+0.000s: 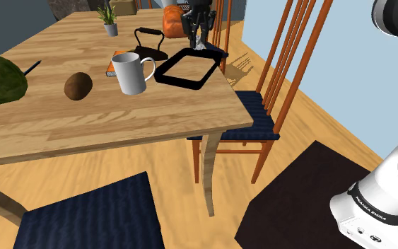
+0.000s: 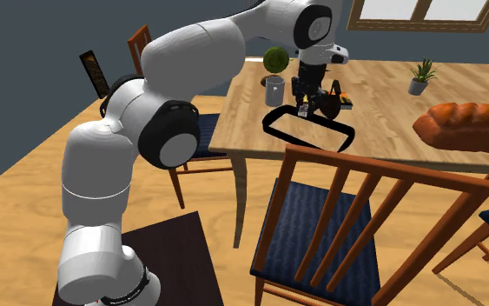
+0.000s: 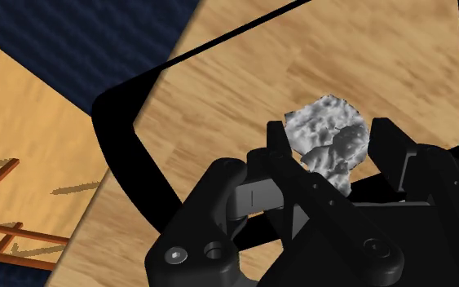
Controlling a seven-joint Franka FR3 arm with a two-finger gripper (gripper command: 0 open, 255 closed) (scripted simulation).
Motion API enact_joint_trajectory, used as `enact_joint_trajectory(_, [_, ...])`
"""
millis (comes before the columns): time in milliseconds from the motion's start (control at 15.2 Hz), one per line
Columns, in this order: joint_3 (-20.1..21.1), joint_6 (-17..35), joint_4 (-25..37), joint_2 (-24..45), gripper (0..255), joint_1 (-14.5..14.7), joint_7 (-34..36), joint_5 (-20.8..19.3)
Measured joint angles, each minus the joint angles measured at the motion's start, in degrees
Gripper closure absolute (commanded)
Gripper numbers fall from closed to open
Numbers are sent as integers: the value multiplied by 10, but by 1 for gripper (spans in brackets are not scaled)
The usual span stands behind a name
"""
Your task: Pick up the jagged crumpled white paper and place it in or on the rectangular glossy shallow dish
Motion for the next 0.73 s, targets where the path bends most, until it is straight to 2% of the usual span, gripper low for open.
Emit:
enact_joint_trajectory(396, [0, 51, -66, -15, 255, -8, -1, 5])
enact_joint_trajectory(726, [-1, 61, -77, -17, 255, -11, -3, 6])
